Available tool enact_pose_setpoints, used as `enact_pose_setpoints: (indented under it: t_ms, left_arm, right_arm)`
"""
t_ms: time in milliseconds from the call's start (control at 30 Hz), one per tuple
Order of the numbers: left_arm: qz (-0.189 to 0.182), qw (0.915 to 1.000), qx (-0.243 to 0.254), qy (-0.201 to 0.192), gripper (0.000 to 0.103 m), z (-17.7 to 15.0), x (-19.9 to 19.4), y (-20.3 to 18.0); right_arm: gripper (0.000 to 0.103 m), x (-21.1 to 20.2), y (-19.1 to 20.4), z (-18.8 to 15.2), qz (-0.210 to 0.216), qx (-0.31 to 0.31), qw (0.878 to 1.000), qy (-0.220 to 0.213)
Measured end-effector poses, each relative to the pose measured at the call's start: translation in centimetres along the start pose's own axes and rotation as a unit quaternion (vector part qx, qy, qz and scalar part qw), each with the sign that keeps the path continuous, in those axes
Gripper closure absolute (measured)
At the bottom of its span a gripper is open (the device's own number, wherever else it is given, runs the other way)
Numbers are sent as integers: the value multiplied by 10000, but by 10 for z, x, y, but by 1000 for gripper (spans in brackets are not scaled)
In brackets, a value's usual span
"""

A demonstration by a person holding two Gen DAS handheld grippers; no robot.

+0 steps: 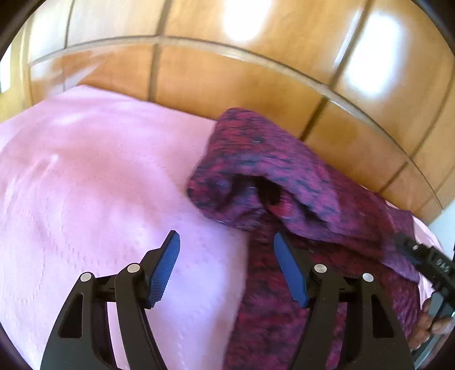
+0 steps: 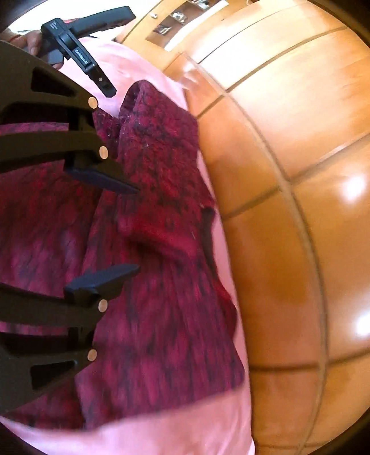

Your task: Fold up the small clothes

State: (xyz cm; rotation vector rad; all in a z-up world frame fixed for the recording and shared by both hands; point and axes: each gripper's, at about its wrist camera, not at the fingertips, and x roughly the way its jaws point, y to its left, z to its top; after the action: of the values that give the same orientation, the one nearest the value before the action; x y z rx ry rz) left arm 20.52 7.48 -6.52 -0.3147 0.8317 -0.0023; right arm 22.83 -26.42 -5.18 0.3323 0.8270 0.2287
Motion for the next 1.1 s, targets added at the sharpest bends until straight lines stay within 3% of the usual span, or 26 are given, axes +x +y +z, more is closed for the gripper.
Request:
enact_pose_setpoints:
  t_ms: [67,133,200,367,500,600,767,900,967,1033,1100]
  left_arm:
    - [46,9999,-24,133,35,7,13,0]
    - [139,9996,-72,228,35,10,25,-1]
    - [97,9994,-160,306,35,12,33,-3]
    - [406,9985,-30,370,35,15,47,-13]
    - [579,9974,156,394,35,12,52,-16]
    - [580,9974,148,404,34,9,53,-11]
    - [690,9965,277,386,33,10,61,-18]
    - [664,9966,277,403,33,10,59,-17]
    - [434,9983,147,374,34,11,47,-10]
    - [-64,9995,-140,258,34,13,31,6]
    - [-381,9984,-393,124,34,21,20,21]
  right_arm:
    - [66,14,2,4,-49,70,9999,121]
    - [85,9,12,12,-194,-128,9997,71]
    - [91,-10,20,17,-240,-455,9984,-242]
    - [92,-78,28,23,-457,-911,9876,-1198]
    - [92,-107,-2,26,-945,-725,9793,-1636]
    - [93,-100,-46,23,-1226,-185,9823,-1407]
    - [93,-53,-101,-5,-1461,410,9868,-559]
    - [93,-50,-113,-20,-1484,379,9863,-610]
    - [93,-53,-118,-19,-1330,430,9883,-607]
    - [91,-60,-125,-21,-1161,485,9902,-603]
    - [85,-67,-131,-21,-1049,511,9911,-637]
